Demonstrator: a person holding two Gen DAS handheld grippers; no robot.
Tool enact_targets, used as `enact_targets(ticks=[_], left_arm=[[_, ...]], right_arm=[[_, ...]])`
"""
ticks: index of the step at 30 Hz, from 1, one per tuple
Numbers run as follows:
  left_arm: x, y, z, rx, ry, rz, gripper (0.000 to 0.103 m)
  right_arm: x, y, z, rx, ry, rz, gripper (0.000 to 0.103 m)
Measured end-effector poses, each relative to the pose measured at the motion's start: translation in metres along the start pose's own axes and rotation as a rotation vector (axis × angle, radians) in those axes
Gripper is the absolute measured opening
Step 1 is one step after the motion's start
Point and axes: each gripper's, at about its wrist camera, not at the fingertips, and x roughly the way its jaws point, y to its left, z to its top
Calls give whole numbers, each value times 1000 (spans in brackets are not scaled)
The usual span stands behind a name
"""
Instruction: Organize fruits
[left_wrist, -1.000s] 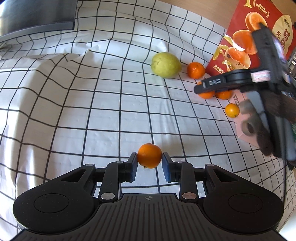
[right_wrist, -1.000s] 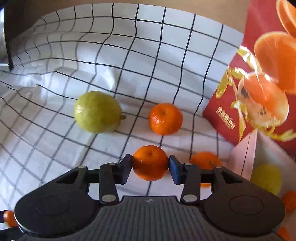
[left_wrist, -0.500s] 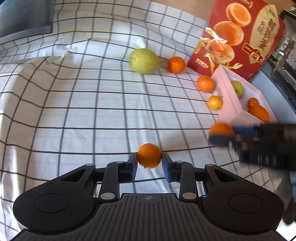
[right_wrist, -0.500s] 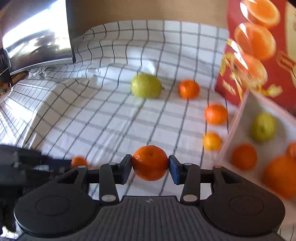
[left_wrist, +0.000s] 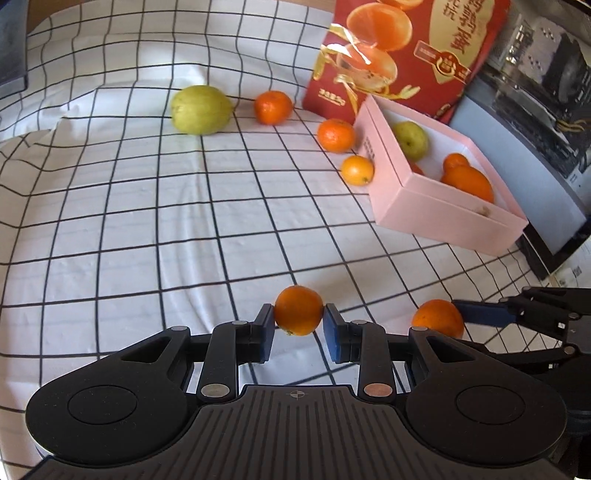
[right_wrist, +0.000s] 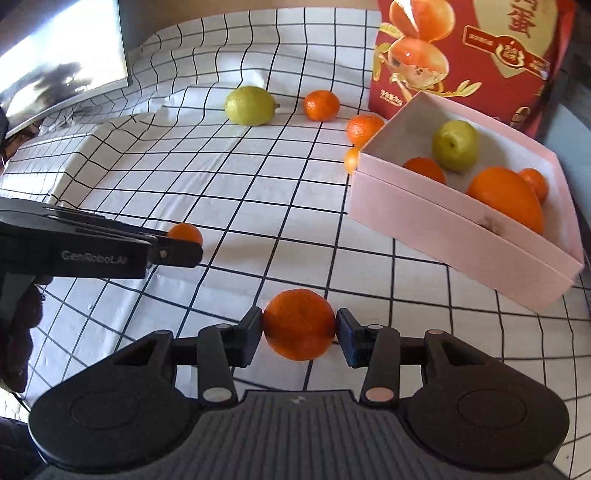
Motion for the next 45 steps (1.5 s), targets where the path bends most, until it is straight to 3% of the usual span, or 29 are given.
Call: enact_targets(ticks=[1,3,9,17,22,26,33,37,43,45], left_arm=[[2,-1,0,3,3,3,33],[3,-3,-1,8,7,7,33],[6,-8,-3,8,8,13,33],[10,-16,-2,19,16,19,33],[11,-14,0,-2,30,-14,33],[12,-15,0,16,40,-15,33],[13,-19,2,15,50,19,33],[12,-19,0,23,40,31,33],[12,-19,1,17,45,31,33],[12,-19,0,20,46,33,33]], right_arm=[[-1,2,-2,-12,-7,-12,49],[-2,5,-6,-33,-21,-44,65],[3,2,-18,-30,2,-87,68],[-1,-23,-36,80,-17,-103,83],[-1,-24,-42,96,-40,-120,88],[3,-24,-43,99,-31,-114,103],[1,-21,-47,104,-53,-131,103],[2,-18,-40,62,-16,-75,101],[7,2,-32,23,-45,-55,91],[9,4,-28,32,-59,-57,82]])
